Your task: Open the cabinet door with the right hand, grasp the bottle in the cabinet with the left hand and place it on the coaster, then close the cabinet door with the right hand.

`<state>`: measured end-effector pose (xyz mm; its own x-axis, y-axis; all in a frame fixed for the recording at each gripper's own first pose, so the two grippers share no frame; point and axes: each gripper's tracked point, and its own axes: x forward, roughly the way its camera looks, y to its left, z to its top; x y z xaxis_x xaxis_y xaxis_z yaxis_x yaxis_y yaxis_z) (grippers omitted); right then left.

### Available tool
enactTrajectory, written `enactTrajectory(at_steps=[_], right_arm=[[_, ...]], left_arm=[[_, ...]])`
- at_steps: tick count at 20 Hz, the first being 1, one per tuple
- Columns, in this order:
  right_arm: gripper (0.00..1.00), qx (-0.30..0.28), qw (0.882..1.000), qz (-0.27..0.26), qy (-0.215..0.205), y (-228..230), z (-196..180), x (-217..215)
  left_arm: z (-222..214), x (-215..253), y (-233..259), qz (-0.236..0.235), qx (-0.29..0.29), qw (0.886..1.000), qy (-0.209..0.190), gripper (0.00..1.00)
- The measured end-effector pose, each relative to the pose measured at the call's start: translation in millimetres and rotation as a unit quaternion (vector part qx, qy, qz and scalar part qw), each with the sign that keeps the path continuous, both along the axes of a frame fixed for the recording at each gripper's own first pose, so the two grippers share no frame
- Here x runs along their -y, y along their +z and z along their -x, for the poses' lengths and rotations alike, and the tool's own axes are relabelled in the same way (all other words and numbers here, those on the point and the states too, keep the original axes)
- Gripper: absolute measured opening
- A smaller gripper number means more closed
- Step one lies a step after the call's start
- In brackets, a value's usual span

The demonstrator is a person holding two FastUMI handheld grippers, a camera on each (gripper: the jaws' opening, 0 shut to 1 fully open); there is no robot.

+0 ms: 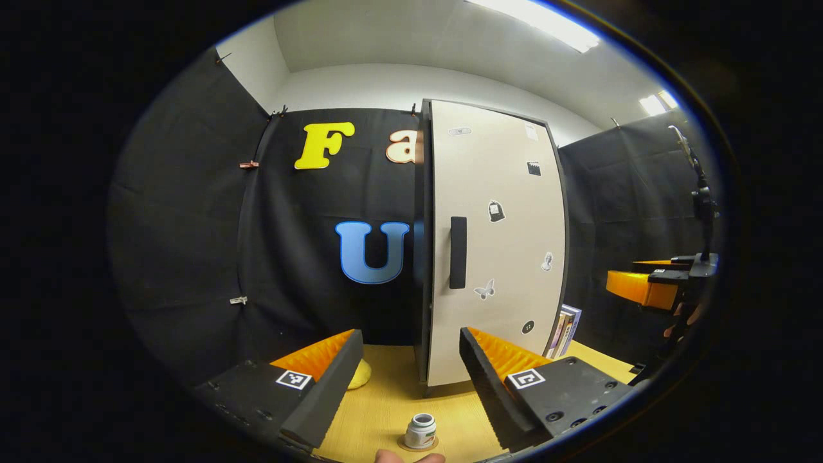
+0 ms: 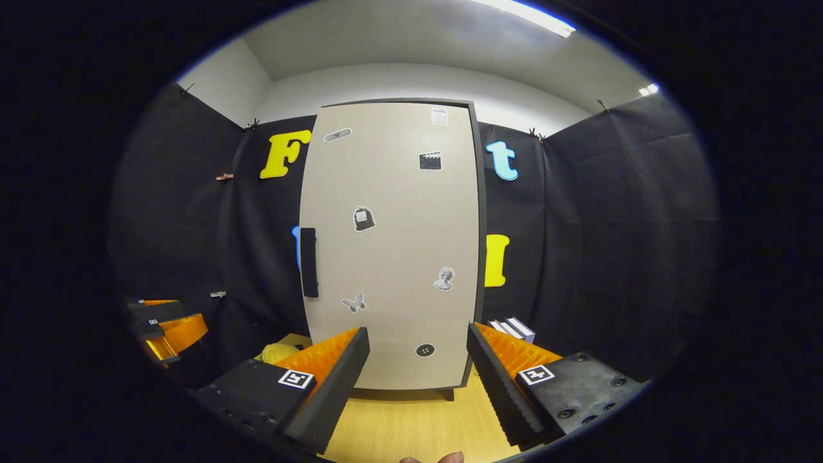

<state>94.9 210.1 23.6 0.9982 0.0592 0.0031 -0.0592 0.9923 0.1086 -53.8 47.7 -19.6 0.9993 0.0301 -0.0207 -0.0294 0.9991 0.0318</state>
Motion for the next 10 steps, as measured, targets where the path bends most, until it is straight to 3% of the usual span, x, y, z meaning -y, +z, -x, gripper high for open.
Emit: enactTrajectory(at_steps=[10], right_arm=[[0.99, -0.004, 1.000, -0.004, -0.001, -2.2, -3.2, 6.0]], left_arm=[[-0.9, 3.6, -0.6, -0.002, -0.002, 1.000, 0.000, 0.95]])
